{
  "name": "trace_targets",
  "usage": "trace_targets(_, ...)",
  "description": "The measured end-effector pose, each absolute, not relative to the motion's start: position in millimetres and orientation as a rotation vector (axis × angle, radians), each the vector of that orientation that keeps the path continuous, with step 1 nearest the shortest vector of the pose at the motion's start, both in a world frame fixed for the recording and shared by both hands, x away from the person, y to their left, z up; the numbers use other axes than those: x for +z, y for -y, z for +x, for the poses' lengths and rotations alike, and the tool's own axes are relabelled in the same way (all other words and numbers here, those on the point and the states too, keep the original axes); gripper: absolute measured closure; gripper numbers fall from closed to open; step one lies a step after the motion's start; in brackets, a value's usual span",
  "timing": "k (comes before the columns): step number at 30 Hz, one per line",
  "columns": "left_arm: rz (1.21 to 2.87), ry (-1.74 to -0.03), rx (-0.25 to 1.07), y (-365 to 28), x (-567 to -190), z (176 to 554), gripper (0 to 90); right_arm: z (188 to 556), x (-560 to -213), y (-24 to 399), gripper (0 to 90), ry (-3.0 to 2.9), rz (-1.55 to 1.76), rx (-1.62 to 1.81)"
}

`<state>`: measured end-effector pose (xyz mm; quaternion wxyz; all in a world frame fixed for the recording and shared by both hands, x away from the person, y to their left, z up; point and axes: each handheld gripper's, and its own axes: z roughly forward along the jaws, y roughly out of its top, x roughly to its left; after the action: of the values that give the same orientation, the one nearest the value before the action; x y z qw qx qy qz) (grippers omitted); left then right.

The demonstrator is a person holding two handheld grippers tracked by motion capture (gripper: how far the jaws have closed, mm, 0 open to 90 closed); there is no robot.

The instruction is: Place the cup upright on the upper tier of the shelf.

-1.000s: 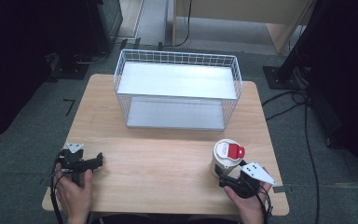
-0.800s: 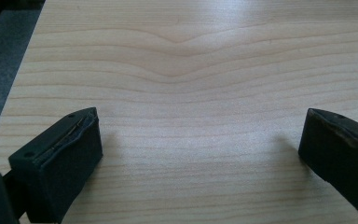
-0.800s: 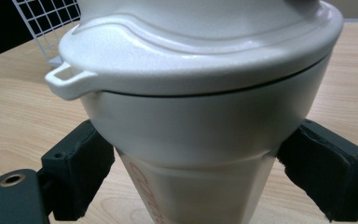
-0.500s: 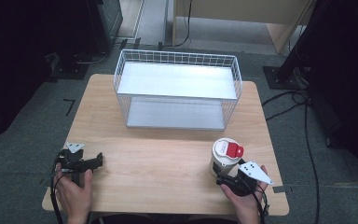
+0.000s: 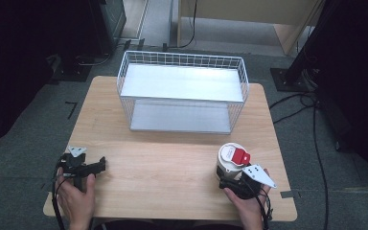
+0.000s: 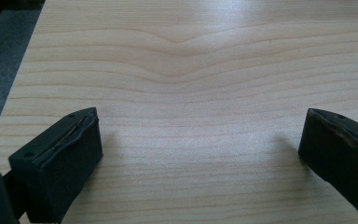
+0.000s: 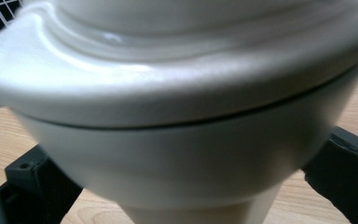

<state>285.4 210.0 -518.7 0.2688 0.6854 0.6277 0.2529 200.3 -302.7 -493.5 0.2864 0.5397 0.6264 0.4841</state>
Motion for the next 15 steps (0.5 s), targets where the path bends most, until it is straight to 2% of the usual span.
trace_targets(10,1.848,-1.692,0.682,-210.0,-518.7,285.4,0.0,207.9,-497.7,299.1,0.2,-1.646,1.463,1.329)
trace_targets(12,1.848,-1.693,0.682,-210.0,-518.7,285.4,0.0,207.5,-497.3,297.1,5.5,-1.633,1.431,1.34)
trace_targets(15,1.848,-1.692,0.682,-210.0,-518.7,285.4,0.0,206.2,-496.7,293.4,7.3,-1.614,1.405,1.326)
